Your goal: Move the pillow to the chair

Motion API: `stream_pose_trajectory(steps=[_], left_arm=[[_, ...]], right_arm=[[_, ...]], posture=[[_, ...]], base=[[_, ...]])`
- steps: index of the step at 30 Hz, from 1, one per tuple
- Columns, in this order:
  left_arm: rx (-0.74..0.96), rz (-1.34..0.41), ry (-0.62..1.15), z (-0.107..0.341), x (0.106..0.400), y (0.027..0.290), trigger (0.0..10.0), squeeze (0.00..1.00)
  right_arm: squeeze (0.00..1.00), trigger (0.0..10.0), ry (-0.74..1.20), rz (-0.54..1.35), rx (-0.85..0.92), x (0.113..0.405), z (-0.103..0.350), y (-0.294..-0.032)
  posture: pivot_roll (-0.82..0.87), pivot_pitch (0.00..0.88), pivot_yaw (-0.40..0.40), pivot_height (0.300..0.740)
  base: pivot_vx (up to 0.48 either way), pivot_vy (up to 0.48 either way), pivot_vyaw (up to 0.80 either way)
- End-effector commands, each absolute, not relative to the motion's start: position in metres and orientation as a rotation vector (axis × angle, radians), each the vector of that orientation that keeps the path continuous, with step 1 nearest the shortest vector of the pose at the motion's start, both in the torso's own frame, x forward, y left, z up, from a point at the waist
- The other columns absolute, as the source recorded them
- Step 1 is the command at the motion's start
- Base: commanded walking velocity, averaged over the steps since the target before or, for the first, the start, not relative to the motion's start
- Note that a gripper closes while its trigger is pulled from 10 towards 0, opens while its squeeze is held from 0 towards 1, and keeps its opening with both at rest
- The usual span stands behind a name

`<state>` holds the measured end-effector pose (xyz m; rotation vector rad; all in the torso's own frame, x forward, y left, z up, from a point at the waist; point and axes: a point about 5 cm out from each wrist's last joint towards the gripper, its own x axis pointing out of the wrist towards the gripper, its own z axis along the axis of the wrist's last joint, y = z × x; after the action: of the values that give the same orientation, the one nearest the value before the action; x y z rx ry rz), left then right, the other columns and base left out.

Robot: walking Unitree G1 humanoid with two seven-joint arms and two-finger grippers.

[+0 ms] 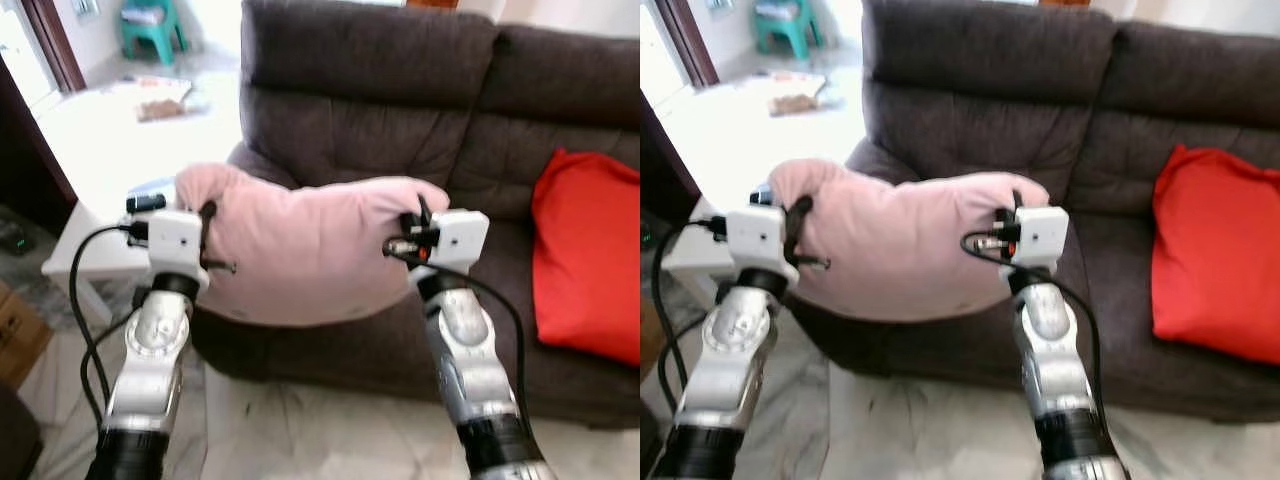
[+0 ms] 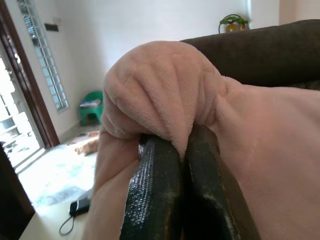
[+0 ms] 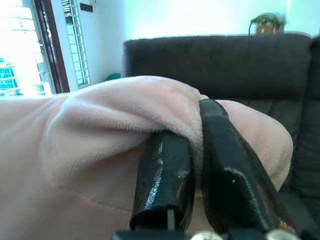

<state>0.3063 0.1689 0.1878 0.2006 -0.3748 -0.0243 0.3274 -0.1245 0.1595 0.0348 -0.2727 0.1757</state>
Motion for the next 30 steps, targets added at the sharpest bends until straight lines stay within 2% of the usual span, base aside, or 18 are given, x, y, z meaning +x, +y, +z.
stream_pose_trajectory(steps=[1, 4, 30], left_arm=[[0.196, -0.084, -0.434, 0.1989, 0.3054, 0.1528, 10.0, 0.00], [0.195, -0.085, -0.434, 0.1990, 0.3054, 0.1528, 10.0, 0.00], [0.187, -0.095, -0.427, 0.1973, 0.3060, 0.1505, 10.0, 0.00]], right_arm=[[0.00, 10.0, -0.328, 0.168, 0.044, 0.3279, 0.1722, -0.1286], [0.00, 10.0, -0.324, 0.170, 0.044, 0.3282, 0.1722, -0.1279], [0.00, 10.0, -0.337, 0.171, 0.018, 0.3276, 0.1731, -0.1276]], posture=[[0.06, 0.041, -0.048, 0.740], [0.06, 0.042, -0.048, 0.740], [0.06, 0.039, -0.052, 0.740]], base=[[0.262, 0.000, -0.48], [0.261, 0.000, -0.59], [0.261, 0.000, 0.00]])
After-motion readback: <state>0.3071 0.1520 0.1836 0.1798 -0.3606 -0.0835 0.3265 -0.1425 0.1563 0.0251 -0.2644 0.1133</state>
